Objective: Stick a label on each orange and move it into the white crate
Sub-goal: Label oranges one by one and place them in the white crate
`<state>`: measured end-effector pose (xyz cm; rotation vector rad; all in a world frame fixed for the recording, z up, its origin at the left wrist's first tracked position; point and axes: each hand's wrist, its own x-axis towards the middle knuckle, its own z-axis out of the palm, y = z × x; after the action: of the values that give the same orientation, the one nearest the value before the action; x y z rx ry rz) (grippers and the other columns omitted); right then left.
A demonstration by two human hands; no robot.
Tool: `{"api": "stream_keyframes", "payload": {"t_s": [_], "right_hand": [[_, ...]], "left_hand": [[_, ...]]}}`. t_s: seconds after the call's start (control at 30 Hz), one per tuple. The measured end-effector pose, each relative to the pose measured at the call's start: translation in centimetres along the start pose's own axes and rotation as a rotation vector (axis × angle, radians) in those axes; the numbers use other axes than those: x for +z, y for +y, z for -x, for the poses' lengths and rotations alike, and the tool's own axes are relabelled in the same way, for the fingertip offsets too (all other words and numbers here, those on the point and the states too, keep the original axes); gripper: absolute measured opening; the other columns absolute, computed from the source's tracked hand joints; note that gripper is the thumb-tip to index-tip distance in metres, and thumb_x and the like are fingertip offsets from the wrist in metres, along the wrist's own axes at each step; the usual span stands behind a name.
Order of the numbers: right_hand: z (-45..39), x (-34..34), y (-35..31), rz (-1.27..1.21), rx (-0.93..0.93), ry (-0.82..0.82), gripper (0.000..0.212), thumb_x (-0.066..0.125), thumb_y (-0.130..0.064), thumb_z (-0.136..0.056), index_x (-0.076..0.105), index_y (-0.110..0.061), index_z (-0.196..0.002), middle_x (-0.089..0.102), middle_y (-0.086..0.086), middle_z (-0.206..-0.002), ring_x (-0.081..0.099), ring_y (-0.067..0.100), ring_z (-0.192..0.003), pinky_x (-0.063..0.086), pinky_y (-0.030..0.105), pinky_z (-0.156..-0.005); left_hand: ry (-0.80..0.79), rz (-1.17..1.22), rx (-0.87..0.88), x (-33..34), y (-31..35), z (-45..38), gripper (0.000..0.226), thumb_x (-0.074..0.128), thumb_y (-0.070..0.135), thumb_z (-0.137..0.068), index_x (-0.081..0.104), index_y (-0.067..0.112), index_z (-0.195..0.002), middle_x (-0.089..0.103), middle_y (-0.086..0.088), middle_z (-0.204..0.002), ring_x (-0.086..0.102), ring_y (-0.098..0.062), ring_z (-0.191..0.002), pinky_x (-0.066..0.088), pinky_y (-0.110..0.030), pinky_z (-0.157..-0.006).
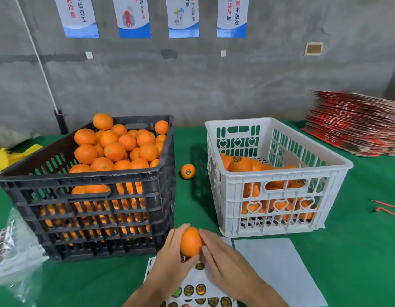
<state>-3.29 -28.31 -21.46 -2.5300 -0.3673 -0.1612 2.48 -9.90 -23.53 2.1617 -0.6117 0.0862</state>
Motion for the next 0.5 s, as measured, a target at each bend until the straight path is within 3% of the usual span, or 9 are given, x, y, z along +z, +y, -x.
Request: {"api": "stream_keyframes", "payload": {"t_s": [0.1, 0.17, 0.23, 0.37, 0.5], "right_hand": [[0.8, 0.0, 0.8, 0.024, 0.024, -0.077, 0.053, 0.029, -0.060, -0.107, 0.035, -0.034, -0.152, 0.048, -0.010, -0.147, 0.046, 0.007, -0.128, 0.045, 0.030, -0.105], [1.0, -0.2, 1.3, 0.060, 0.000, -0.163, 0.070, 0.033, -0.075, -0.099, 0.041, -0.033, -0.154, 0.040, -0.014, -0.157, 0.035, 0.002, -0.141, 0.034, 0.022, -0.115], [1.0, -0.5, 1.6, 0.118, -0.010, -0.198, 0.077, 0.036, -0.081, -0.094, 0.046, -0.033, -0.153, 0.033, -0.016, -0.162, 0.027, 0.001, -0.147, 0.027, 0.020, -0.117], [0.7, -0.3, 1.3, 0.175, -0.056, -0.131, 0.057, 0.039, -0.073, -0.099, 0.062, -0.040, -0.138, 0.050, -0.018, -0.149, 0.040, 0.005, -0.133, 0.040, 0.024, -0.106], [0.5, 0.2, 1.1, 0.006, 0.019, -0.027, 0.042, 0.053, -0.069, -0.095, 0.075, -0.042, -0.119, 0.055, -0.028, -0.122, 0.044, -0.004, -0.115, 0.040, 0.016, -0.097]], "left_hand": [[-0.014, -0.072, -0.041, 0.2, -0.2, 0.1, 0.071, 0.072, 0.044, -0.094, 0.017, 0.063, -0.134, 0.028, 0.034, -0.135, 0.054, -0.006, -0.120, 0.051, -0.023, -0.096], [0.026, -0.077, -0.064, 0.1, -0.2, 0.2, 0.074, 0.071, 0.045, -0.095, 0.012, 0.062, -0.136, 0.036, 0.023, -0.139, 0.059, -0.003, -0.110, 0.050, -0.015, -0.085], [0.065, -0.072, -0.095, 0.1, -0.3, 0.4, 0.078, 0.069, 0.045, -0.096, 0.006, 0.066, -0.136, 0.046, 0.012, -0.128, 0.058, 0.008, -0.096, 0.045, -0.007, -0.072], [0.098, -0.049, -0.117, 0.1, -0.7, 0.6, 0.083, 0.072, 0.045, -0.094, 0.004, 0.080, -0.126, 0.049, 0.011, -0.107, 0.058, 0.011, -0.086, 0.041, -0.004, -0.067], [0.082, -0.043, -0.097, 0.4, -1.0, 0.5, 0.083, 0.073, 0.043, -0.093, 0.007, 0.079, -0.126, 0.050, 0.012, -0.111, 0.056, 0.016, -0.090, 0.041, -0.001, -0.071]]}}
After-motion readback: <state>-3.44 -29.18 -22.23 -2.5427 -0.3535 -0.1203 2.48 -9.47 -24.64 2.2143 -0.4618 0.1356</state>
